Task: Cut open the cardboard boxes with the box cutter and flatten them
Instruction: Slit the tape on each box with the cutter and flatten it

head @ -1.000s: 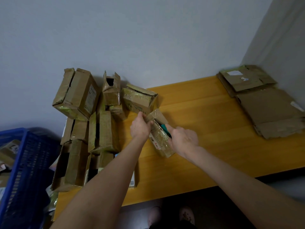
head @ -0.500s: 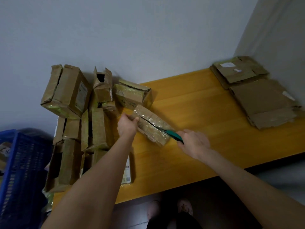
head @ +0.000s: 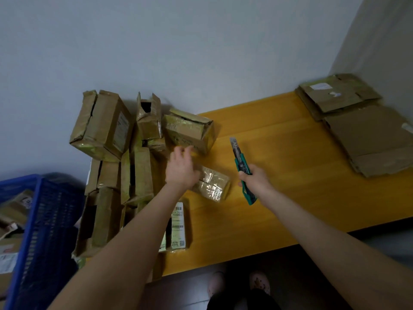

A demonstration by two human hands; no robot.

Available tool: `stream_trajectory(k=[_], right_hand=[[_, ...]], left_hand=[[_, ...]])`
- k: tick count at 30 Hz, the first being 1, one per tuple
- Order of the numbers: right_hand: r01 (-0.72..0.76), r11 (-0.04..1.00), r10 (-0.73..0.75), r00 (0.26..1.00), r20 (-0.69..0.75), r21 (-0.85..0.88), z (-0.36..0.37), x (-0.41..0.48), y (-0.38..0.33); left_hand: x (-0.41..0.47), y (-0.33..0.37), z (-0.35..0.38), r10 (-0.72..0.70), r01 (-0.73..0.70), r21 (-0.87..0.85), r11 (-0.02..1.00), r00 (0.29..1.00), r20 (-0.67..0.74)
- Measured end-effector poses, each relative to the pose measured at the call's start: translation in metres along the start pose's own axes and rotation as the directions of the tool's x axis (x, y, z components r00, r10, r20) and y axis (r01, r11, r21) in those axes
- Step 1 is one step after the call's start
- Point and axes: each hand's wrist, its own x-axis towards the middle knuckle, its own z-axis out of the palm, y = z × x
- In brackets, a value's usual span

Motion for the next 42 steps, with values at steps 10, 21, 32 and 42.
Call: stream_trajectory(k=[10, 21, 32, 42], right_hand=[[-0.280, 0.879, 0.254, 0.960, 0.119, 0.386, 0.024, 0.002, 0.010], [-0.233, 0.798, 0.238, 0.969, 0.064, 0.557, 0.039, 0.020, 0.000], [0.021, 0.997, -0.020, 0.999, -0.027, 0.071, 0.003, 0.002, 0.032], [0.177, 0.950, -0.173, 0.984, 0.041, -0.256, -0.003, -0.006, 0.044]], left_hand=[[0.011, 0.020, 0.010, 0.302, -0.439, 0.186, 0.879, 0.815, 0.496], [-0.005, 0.003, 0.033, 0.378, -0.448, 0.184, 0.875, 0.869, 0.320], [0.004, 0.008, 0.030, 0.207, -0.234, 0.154, 0.960, 0.963, 0.172], [0.014, 0.013, 0.028, 0.176, -0.199, 0.099, 0.975, 0.964, 0.201]])
